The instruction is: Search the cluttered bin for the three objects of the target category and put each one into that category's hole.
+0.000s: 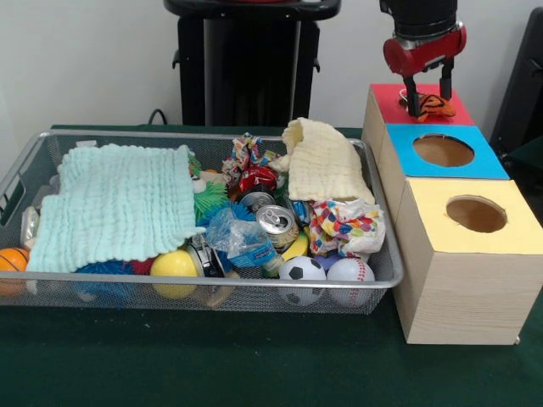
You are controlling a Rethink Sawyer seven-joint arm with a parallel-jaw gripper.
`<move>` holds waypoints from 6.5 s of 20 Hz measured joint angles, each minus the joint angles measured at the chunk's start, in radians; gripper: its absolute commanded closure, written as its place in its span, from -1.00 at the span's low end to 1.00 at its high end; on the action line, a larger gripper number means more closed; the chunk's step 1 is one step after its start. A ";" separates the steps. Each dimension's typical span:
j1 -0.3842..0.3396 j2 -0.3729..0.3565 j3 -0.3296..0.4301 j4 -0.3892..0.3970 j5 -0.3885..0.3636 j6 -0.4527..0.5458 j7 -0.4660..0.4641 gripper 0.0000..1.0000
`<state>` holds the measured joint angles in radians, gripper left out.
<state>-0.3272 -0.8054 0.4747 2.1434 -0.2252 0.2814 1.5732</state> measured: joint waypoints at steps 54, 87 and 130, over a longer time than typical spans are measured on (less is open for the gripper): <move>0.109 -0.079 -0.210 -0.086 -0.168 0.447 0.000 -1.00; -0.502 0.014 0.016 -0.282 -0.258 0.396 -0.008 -1.00; -0.437 0.281 0.144 -0.693 -0.598 0.745 -0.028 -1.00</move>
<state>-0.7639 -0.5248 0.6188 1.4502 -0.8236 1.0267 1.5456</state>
